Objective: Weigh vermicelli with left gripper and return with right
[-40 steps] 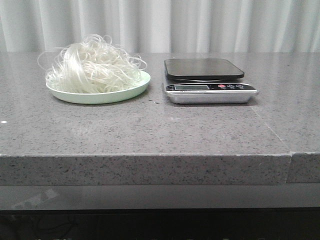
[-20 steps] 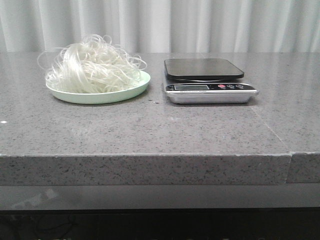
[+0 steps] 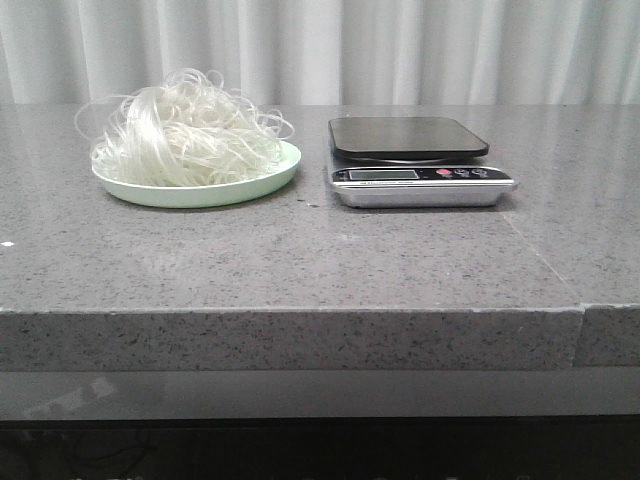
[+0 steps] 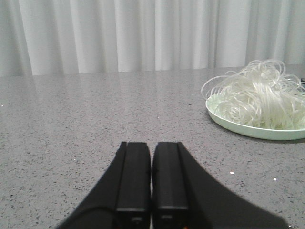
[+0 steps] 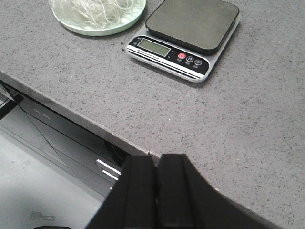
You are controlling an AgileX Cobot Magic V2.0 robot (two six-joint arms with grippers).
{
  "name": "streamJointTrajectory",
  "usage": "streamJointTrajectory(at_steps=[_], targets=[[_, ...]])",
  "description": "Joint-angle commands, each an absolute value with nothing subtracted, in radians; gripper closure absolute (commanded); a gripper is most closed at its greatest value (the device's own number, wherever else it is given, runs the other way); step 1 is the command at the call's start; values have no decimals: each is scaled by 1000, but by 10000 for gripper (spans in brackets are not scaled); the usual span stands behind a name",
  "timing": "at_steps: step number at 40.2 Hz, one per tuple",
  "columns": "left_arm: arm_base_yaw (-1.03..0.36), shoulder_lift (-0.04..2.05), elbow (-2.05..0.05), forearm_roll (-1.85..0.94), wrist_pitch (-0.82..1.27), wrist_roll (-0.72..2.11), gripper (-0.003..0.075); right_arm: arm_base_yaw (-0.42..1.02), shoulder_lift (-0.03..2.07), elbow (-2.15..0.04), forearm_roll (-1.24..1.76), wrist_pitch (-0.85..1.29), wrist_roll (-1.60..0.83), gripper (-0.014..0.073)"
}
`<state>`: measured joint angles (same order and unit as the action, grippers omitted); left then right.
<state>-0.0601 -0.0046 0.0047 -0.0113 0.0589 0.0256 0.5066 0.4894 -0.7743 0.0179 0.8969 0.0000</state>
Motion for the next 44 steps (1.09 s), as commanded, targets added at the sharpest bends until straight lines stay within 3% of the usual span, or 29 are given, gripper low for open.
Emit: streamJointTrajectory(at_steps=[1, 17, 30, 44], targets=[[-67, -26, 42, -17, -23, 23, 565, 501, 494, -799, 9, 835, 0, 435], [-67, -26, 42, -17, -23, 23, 565, 465, 447, -737, 10, 791, 0, 435], [-67, -26, 42, -17, -23, 23, 565, 161, 146, -309, 17, 320, 0, 435], [-67, -26, 42, -17, -23, 23, 565, 7, -28, 26, 57, 11, 0, 435]])
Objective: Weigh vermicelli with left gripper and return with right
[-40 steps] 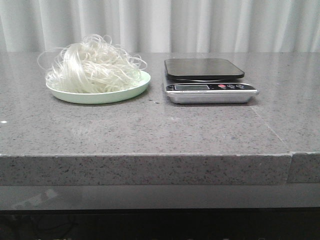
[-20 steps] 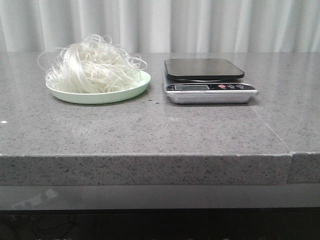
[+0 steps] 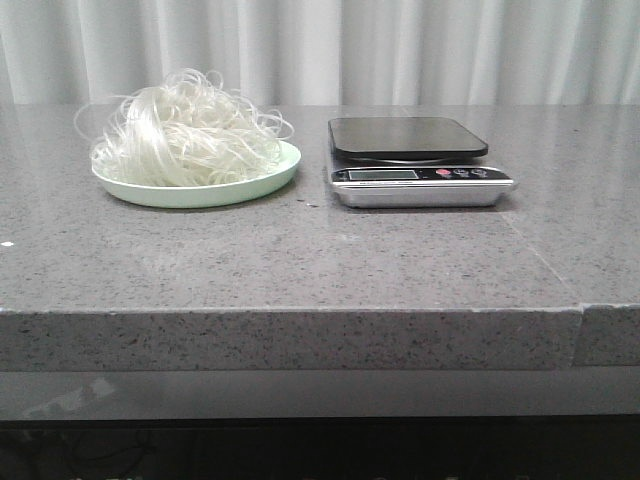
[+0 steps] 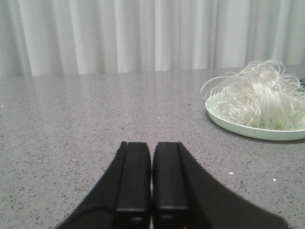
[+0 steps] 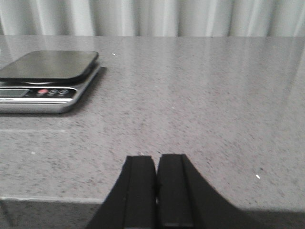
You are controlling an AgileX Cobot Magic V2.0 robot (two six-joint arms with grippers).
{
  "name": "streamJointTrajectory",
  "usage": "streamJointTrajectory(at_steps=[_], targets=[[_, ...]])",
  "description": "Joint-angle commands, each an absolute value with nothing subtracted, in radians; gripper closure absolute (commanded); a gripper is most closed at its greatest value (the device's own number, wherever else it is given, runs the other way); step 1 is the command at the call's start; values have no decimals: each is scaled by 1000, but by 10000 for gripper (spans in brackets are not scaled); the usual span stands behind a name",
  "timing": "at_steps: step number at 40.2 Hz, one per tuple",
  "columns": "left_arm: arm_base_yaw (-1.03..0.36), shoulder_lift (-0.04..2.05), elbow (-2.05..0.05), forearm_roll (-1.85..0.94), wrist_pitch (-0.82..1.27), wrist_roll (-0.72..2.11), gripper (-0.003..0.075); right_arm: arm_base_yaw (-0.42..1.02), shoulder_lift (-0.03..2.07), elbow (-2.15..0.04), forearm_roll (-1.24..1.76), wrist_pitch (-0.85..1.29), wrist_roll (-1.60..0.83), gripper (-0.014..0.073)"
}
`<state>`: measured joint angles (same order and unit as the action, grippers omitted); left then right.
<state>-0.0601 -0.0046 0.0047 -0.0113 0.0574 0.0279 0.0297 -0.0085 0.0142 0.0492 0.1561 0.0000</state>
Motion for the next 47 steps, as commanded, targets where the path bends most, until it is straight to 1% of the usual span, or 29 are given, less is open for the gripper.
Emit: streamJointTrajectory(at_steps=[1, 12, 47], targets=[[-67, -26, 42, -17, -23, 23, 565, 3, -27, 22, 57, 21, 0, 435], [-67, -26, 42, -17, -23, 23, 565, -4, -28, 23, 59, -47, 0, 435], [-67, -26, 42, -17, -23, 23, 565, -4, -27, 23, 59, -47, 0, 435]])
